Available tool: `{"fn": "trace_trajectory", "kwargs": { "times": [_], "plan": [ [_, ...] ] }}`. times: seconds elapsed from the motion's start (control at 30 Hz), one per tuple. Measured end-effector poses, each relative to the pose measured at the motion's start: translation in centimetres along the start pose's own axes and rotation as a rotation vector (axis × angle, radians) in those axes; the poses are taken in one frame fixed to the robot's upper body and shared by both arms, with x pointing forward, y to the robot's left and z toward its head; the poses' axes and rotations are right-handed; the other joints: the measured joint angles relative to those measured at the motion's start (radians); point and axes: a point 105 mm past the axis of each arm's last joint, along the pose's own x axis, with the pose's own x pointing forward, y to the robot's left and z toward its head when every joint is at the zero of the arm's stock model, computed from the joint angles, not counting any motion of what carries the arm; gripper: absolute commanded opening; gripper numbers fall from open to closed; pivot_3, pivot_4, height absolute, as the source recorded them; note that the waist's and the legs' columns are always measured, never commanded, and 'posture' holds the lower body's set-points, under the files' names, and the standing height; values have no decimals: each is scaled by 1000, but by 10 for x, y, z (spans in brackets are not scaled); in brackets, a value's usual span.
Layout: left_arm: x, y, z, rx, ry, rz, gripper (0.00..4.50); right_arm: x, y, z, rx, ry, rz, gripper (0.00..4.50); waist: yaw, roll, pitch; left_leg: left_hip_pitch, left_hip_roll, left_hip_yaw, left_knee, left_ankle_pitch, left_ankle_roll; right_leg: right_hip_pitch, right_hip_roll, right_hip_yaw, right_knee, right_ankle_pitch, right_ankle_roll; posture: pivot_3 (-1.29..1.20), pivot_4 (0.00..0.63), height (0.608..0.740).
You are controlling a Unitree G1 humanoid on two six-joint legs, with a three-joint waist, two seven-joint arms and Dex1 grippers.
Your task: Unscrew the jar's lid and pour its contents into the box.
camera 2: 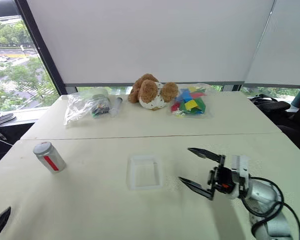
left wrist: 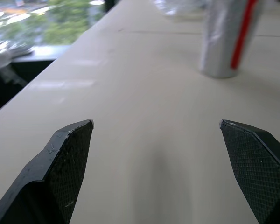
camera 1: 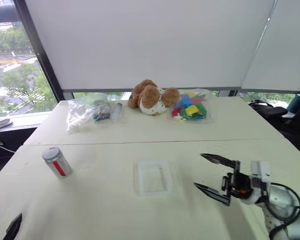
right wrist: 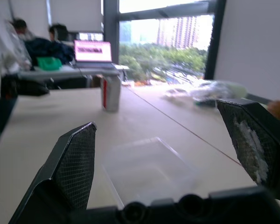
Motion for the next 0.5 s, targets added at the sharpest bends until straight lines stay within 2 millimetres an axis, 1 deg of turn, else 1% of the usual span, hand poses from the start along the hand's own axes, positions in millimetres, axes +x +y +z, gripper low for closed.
{"fn": "trace_trajectory", "kwargs": {
  "times": [0.07, 0.1, 0.17, 0.23, 0.33, 0.43, 0.5],
  "plan": [
    [-7, -6, -10, -30, 7, 54, 4473, 9, 0, 5, -12, -31, 23, 4500, 8, -2, -1, 0, 0, 0, 2, -1, -2, 2, 0, -1, 0, 0, 0, 0, 150, 740],
    [-7, -12, -10, -31, -7, 64, 4473, 12, -1, 7, -21, -40, 27, 4500, 15, -3, -2, 0, 0, 0, 2, -2, -3, 3, 0, -1, 0, 0, 0, 0, 150, 740],
    [0, -29, -4, -33, -51, 56, 4473, 16, -3, 8, -32, -48, 38, 4500, 28, -4, -2, 0, 0, 0, 3, -2, -3, 3, 0, -2, 0, 0, 0, 0, 150, 740],
    [7, -43, 3, -9, -77, 34, 4473, 19, -2, 8, -34, -44, 50, 4500, 26, -4, -2, 0, 0, 1, 2, -2, -3, 3, 0, -2, -1, 0, 0, 0, 150, 740],
    [27, -71, 20, 0, -156, 20, 4473, 18, -3, 5, -35, -20, 59, 4500, 25, -3, -2, 0, -2, 4, 2, -1, 2, 2, 0, -1, -2, 0, 1, 0, 150, 740],
    [50, -101, 35, 11, -208, 9, 4473, 20, -5, 5, -36, -8, 64, 4500, 24, -3, -2, 0, -2, 4, 2, -1, 2, 2, 1, -1, -2, 0, 2, 0, 150, 740],
    [61, -115, 43, 21, -228, -1, 4473, 20, -6, 5, -32, 0, 65, 4500, 24, -3, -2, 1, -1, 4, 2, -1, 2, 2, 2, -1, -1, 0, 1, 0, 150, 740]
  ]
}}
